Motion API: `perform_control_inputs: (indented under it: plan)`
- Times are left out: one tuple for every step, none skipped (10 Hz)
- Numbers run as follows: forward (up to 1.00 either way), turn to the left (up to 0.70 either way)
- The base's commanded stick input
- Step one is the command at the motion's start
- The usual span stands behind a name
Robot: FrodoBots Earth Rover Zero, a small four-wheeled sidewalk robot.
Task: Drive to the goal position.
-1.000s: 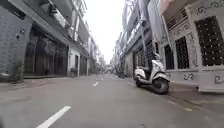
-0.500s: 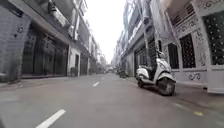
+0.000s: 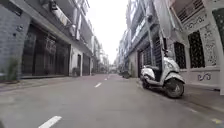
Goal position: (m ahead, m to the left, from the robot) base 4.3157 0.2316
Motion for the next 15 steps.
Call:
perform_control_inputs:
  plan:
    - [0.50,0.00]
    - [0.50,0.00]
    - [0.50,0.00]
    - [0.50,0.00]
    - [0.50,0.00]
    - [0.50,0.00]
    - [0.50,0.00]
    - [0.50,0.00]
    - [0.50,0.00]
    - [0.50,0.00]
    - [0.50,0.00]
    - [0.50,0.00]
    - [0.50,0.00]
    - [0.50,0.00]
    - [0.50,0.00]
